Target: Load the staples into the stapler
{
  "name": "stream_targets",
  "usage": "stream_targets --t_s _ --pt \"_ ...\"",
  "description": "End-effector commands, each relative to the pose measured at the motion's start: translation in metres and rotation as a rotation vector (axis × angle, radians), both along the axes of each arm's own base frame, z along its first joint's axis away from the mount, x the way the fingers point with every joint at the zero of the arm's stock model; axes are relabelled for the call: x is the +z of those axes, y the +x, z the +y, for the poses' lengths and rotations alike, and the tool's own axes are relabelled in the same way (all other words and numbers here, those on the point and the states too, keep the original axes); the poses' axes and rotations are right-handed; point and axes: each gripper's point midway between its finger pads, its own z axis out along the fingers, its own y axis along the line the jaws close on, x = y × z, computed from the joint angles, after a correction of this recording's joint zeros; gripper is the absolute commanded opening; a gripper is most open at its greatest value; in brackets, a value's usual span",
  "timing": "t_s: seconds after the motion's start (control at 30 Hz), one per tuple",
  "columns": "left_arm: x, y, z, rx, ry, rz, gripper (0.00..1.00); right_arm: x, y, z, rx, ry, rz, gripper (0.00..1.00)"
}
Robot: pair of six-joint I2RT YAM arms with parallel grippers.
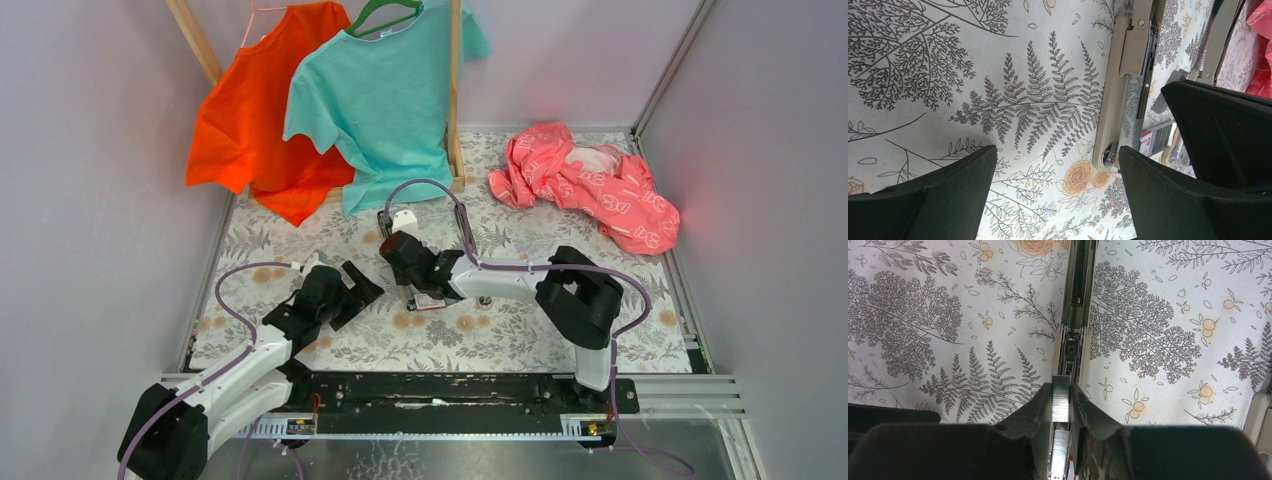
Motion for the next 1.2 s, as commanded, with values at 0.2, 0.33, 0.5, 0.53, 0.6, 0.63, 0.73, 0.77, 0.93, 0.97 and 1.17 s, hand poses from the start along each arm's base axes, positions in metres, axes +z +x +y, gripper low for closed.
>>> stream_targets --t_s 0.2,0.33,0.5,0.53,0.6,0.63,0.73,0.77,0.93,0.97,1.17 --pt "-0.018 -0.012 0.007 -0.001 0.026 0.055 1.0 0.003 0.002 0.008 -0.002 0.001 -0.018 0.24" --pt "-0.017 -0.012 0.007 -0.002 0.026 0.055 1.0 0.001 0.001 0.01 0.003 0.002 -0.01 0.24" --pt "-0.017 -0.012 0.007 -0.003 0.026 0.054 1.0 -0.002 0.001 0.009 -0.002 -0.008 -0.006 0.24" --pt "-0.016 -0.011 0.006 -0.002 0.024 0.051 1.0 -0.003 0.001 0.008 -0.004 -0.01 -0.004 0.24" --pt "-0.016 -0.011 0.006 -0.003 0.024 0.052 1.0 -0.004 0.001 0.008 -0.005 -0.013 -0.004 0.24" --pt "-0.017 -0.012 0.007 -0.003 0.025 0.054 1.0 -0.004 0.001 0.007 -0.007 -0.013 -0.003 0.24" --pt "-0.016 -0.011 0.006 -0.003 0.024 0.052 1.0 -0.004 0.001 0.007 -0.007 -0.014 -0.002 0.24" --pt "-0.016 -0.011 0.006 -0.003 0.024 0.053 1.0 -0.004 0.001 0.007 -0.007 -0.013 -0.002 0.24" --pt "-0.017 -0.012 0.006 -0.005 0.026 0.055 1.0 -0.007 0.0 0.006 -0.006 -0.024 0.005 0.24" --pt "-0.017 -0.011 0.006 -0.004 0.026 0.054 1.0 -0.008 -0.001 0.005 -0.007 -0.027 0.009 0.24" --pt "-0.018 -0.012 0.006 -0.003 0.025 0.055 1.0 -0.01 -0.004 0.0 -0.013 -0.028 0.023 0.25"
